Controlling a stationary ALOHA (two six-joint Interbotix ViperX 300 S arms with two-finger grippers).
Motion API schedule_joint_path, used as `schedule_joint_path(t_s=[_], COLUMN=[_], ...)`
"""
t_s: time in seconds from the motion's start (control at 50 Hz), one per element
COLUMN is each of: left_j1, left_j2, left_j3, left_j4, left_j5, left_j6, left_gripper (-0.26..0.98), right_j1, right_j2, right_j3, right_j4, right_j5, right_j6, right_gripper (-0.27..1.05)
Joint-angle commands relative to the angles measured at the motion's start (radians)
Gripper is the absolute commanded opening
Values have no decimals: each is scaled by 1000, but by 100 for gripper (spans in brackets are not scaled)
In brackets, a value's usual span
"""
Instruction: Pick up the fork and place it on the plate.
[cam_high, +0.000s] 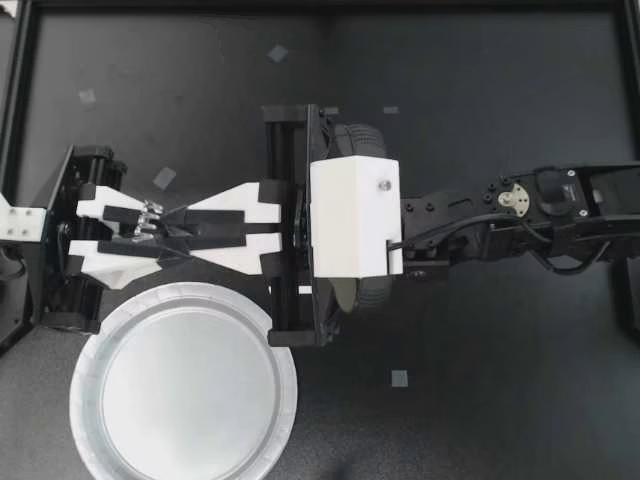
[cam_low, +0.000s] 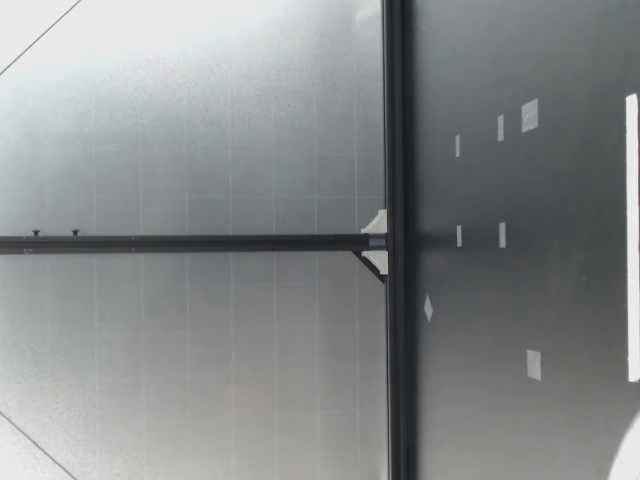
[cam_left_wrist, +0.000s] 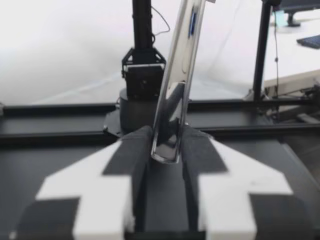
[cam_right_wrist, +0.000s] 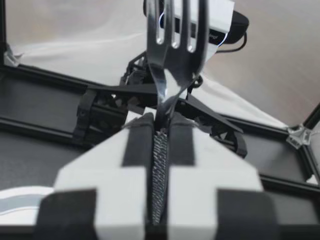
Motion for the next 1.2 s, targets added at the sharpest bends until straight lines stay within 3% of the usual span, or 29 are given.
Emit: schedule_joint_path(t_s=[0.0,0.16,0.2,0.28,0.46,0.56,0.68,0.76,0.84,0.94,1.0,1.08,1.18], left_j1=[-5,-5,-5,-5,-15,-60,-161,-233,-293,-307,-308,-324,-367], left_j2=[-31,-52,-57,-69,-149,-201,-236,-235,-229,-215,-192,-146,-94], left_j3=[-11,-18,-18,-9,20,46,41,-12,-120,-206,-216,-192,-130], left_j4=[-3,-5,-5,-6,-6,-8,-12,-38,-69,-87,-121,-161,-173], left_j5=[35,115,132,158,379,529,756,956,1193,1411,1528,1582,1526], left_j6=[-11,-43,-51,-69,-181,-259,-364,-425,-471,-495,-517,-525,-532], left_gripper=[-2,-2,-2,-2,-2,-2,-2,-2,-2,-2,-2,-2,-2], right_j1=[-6,-6,-6,-6,-6,-6,-6,-8,-12,-20,-23,-25,-29], right_j2=[-9,-11,-11,-23,-133,-216,-285,-288,-272,-250,-241,-238,-236], right_j3=[-2,5,6,26,169,275,364,391,408,422,428,437,446], right_j4=[0,8,6,8,64,140,166,164,164,164,164,164,164], right_j5=[3,6,6,6,48,64,64,78,104,112,112,112,112], right_j6=[-2,-2,-2,-2,6,17,74,97,112,127,132,140,140], right_gripper=[24,71,77,75,74,74,74,74,74,74,74,74,74])
